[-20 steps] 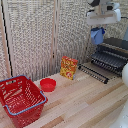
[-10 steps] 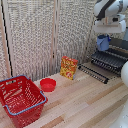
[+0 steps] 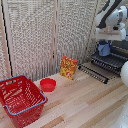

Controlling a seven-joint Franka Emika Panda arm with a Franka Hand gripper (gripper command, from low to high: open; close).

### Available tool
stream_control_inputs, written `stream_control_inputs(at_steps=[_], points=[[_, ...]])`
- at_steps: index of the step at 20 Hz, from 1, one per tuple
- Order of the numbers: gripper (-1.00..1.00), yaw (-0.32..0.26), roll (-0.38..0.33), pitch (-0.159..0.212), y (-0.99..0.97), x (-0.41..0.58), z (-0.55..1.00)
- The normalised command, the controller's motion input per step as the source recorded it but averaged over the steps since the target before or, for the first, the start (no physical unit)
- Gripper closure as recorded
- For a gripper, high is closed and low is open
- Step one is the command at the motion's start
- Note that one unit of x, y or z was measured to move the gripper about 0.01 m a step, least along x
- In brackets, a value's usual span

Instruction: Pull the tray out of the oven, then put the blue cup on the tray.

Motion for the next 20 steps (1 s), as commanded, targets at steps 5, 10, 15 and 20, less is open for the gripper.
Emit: stream_control_inputs(at_steps=[5,10,15,20], points=[[-1.00,-0.006,0.000,-0.021,-0.14,0.148,0.00],[-1.00,-0.023,-0.005,-0.001,0.00,0.111,0.10],[-1.00,-0.087,-0.029,0.001,0.07,0.140,0.31],[-1.00,-0.179,0.000,0.001,0.15,0.185,0.53]])
